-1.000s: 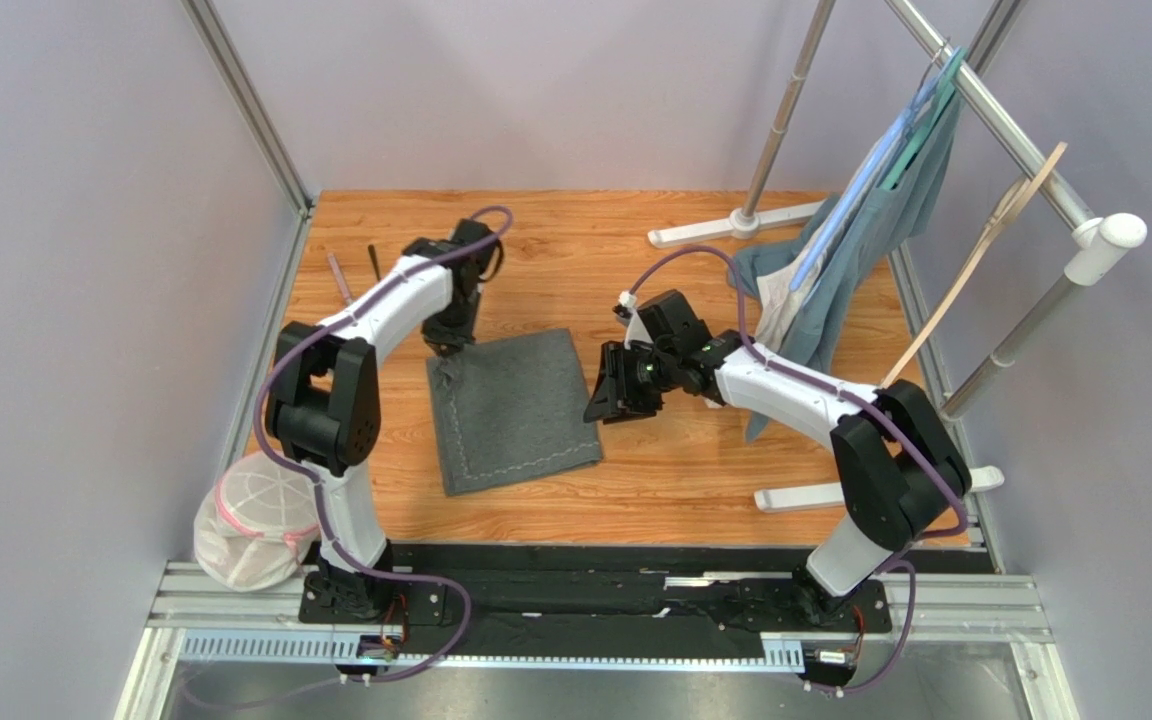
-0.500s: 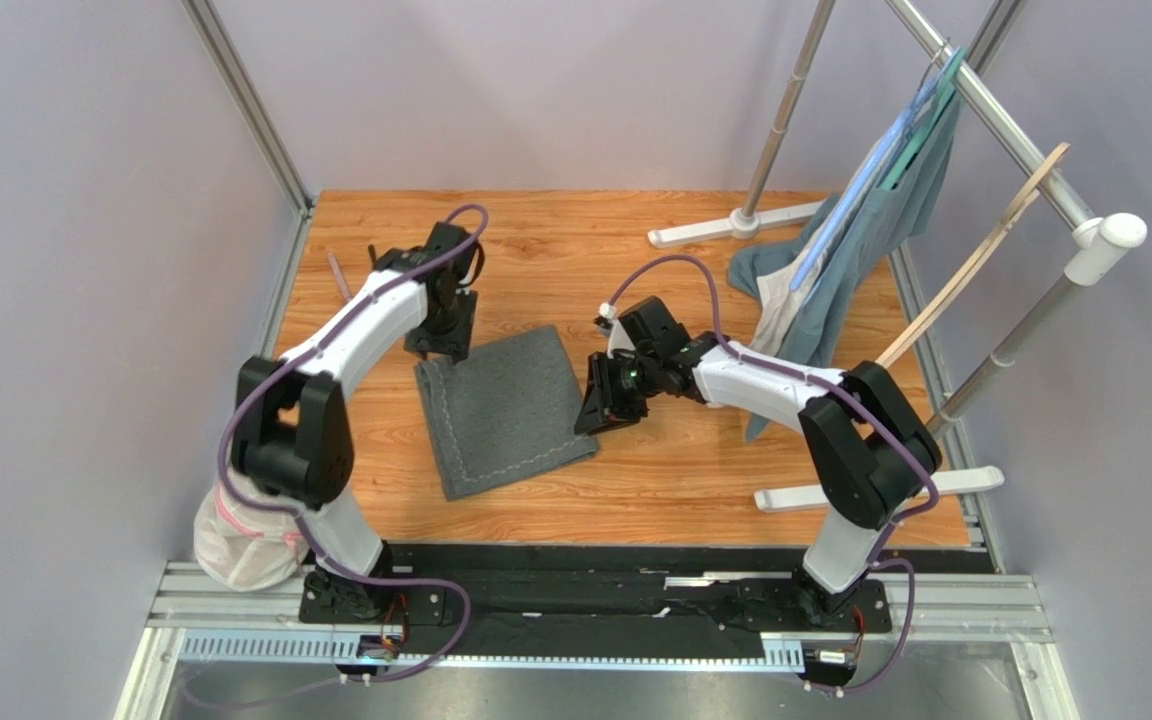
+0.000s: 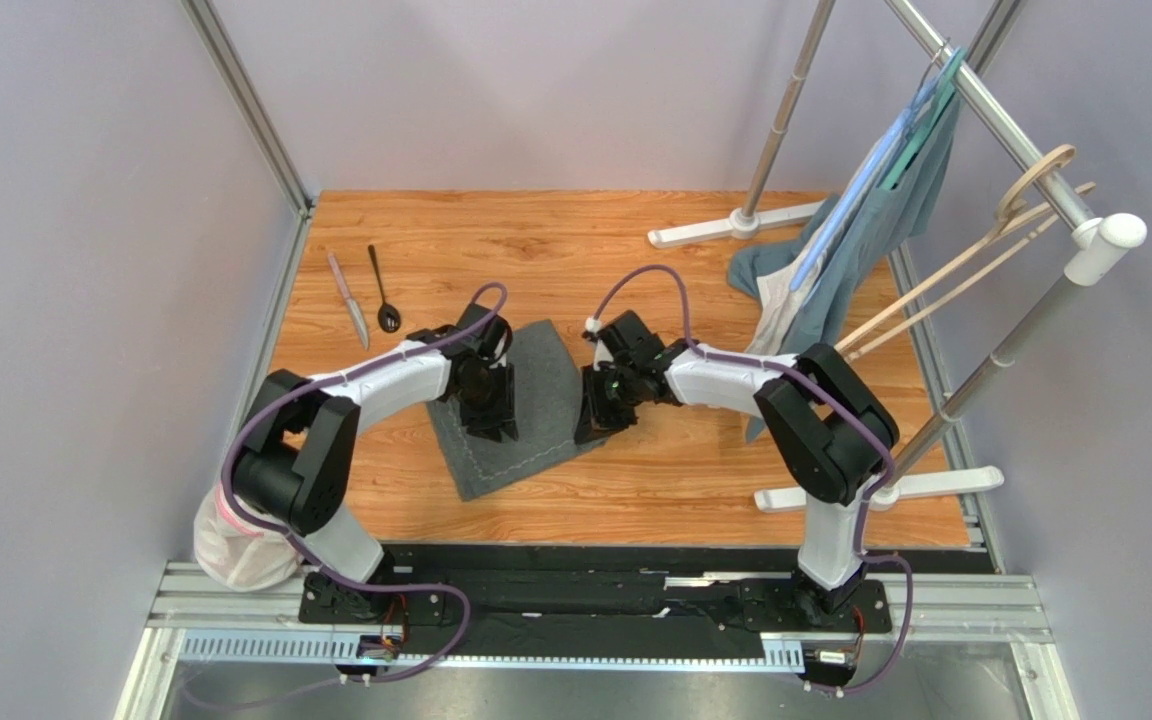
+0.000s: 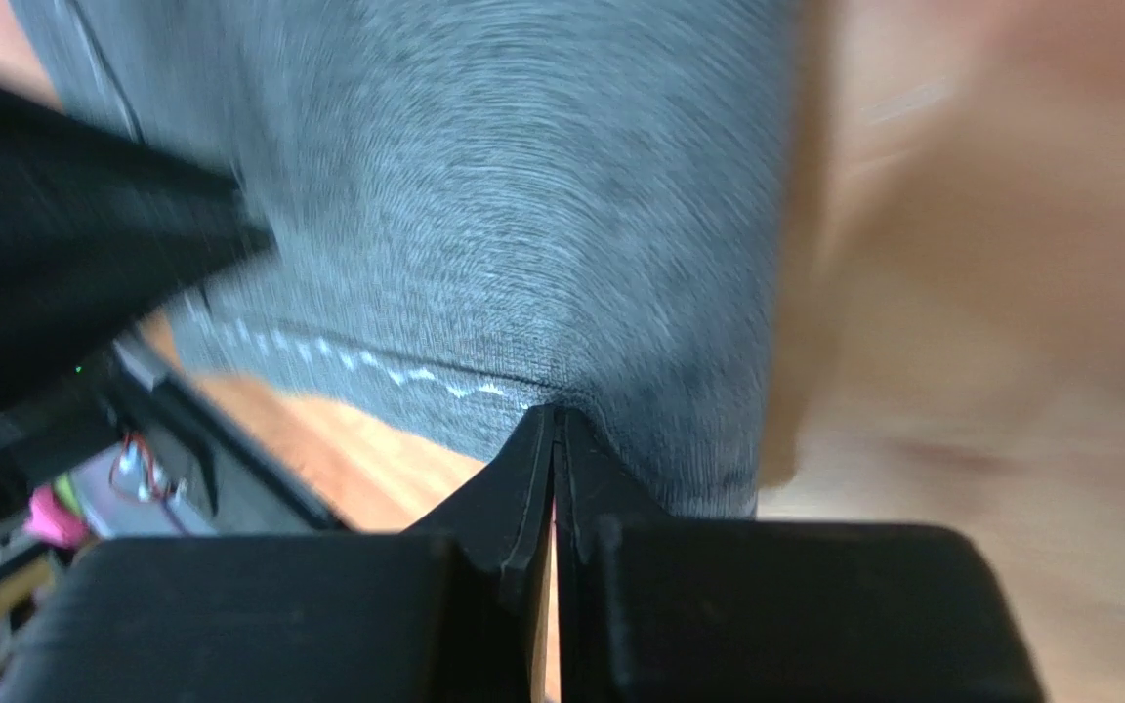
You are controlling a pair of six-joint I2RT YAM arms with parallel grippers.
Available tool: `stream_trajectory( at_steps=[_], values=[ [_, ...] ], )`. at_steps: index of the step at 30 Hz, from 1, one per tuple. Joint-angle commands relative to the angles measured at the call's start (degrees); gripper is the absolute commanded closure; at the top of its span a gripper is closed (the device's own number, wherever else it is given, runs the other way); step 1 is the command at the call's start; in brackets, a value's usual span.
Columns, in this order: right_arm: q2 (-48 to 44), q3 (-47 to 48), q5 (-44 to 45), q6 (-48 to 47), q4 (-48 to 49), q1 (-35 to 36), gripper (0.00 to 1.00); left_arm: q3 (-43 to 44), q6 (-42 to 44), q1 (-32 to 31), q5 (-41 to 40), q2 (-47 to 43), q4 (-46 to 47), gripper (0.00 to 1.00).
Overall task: Fold the napkin into a case and place the utensils inside
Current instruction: Rotate the square-folded napkin at the center of the board.
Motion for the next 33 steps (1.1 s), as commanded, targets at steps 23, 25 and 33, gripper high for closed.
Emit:
stream_trajectory(
  at_steps=[23,25,33],
  values=[
    [-2.5,2.9,-2.5,0.3,-0.4,-2.4,0.88,4.5,1.5,4.0,5.7,-12.1,-0.7,0.48],
    [-1.3,3.4,0.8,-2.5,-2.2,-3.1,0.88,4.6,2.4,5.5,5.7,-13.9,-1.7,0.45],
    [6.9,16.4,23.7,-21.9,-17.5,-9.2,0.88,4.3,5.3,10.7,7.5,-16.9,-4.8,0.39]
  ],
)
